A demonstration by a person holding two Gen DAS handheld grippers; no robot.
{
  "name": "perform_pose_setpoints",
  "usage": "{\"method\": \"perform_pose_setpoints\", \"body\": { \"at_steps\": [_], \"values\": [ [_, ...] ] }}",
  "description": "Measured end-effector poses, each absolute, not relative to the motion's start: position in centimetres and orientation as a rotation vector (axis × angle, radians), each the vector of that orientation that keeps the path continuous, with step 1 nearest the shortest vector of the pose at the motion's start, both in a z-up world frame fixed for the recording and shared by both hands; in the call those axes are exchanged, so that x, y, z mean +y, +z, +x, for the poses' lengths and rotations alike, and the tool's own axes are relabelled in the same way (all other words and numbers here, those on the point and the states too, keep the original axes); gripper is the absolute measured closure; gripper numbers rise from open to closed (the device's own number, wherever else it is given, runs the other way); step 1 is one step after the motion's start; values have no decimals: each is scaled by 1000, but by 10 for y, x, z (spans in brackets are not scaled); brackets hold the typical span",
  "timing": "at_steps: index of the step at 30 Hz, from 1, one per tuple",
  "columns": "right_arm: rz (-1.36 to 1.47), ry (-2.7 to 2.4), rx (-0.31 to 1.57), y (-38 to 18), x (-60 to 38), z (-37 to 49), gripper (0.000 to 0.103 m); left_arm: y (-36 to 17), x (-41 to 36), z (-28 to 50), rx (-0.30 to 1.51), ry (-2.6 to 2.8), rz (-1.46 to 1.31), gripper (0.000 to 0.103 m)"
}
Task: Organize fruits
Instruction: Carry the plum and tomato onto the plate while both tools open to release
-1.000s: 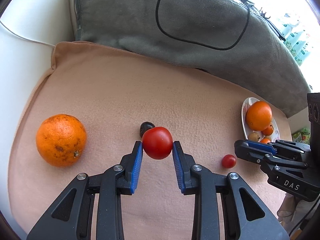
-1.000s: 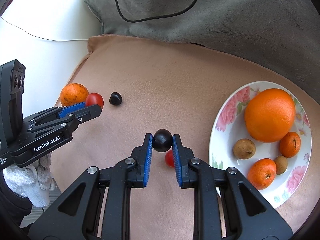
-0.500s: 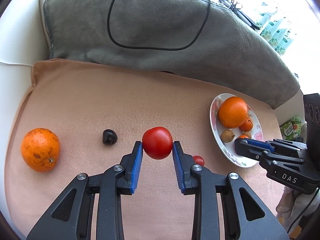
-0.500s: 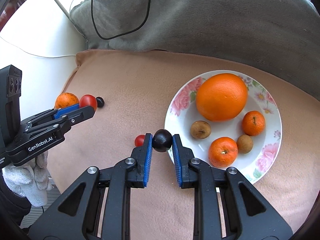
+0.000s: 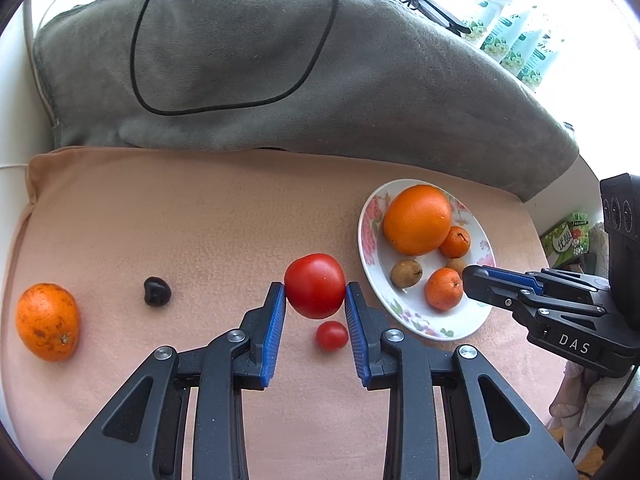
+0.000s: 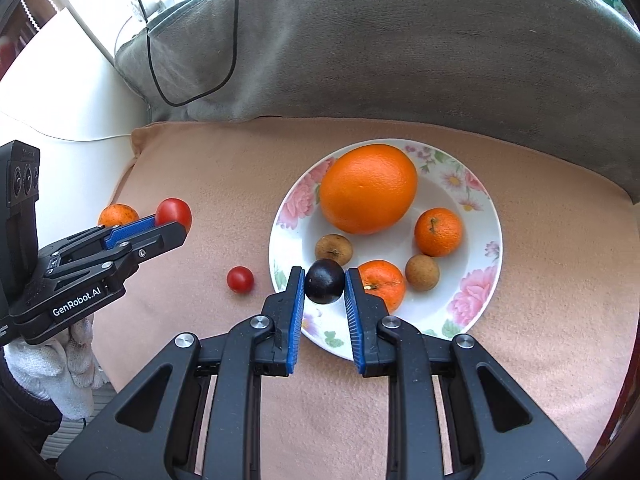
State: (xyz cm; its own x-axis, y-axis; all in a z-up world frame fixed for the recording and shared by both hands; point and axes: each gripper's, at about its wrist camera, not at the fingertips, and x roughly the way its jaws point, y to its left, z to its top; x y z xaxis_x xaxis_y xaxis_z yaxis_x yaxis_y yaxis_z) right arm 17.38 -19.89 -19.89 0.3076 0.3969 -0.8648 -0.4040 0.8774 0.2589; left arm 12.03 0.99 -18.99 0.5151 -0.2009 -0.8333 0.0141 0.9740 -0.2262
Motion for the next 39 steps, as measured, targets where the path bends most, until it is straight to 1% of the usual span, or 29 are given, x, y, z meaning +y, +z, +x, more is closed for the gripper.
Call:
{"method": "perform_pose_setpoints", "body": {
  "at_steps": [13,28,39],
  "values": [
    [20,467,1128,-199,-229,181,82,-191,-29,129,1048,-208,-151,74],
    [30,406,1152,-217,-247,189,82,-198,-68,136,1093,-280,-100,74],
    [44,397,1159,-222,-251,197,82,-201,-80,142,1105,-302,-99,74]
  ]
}}
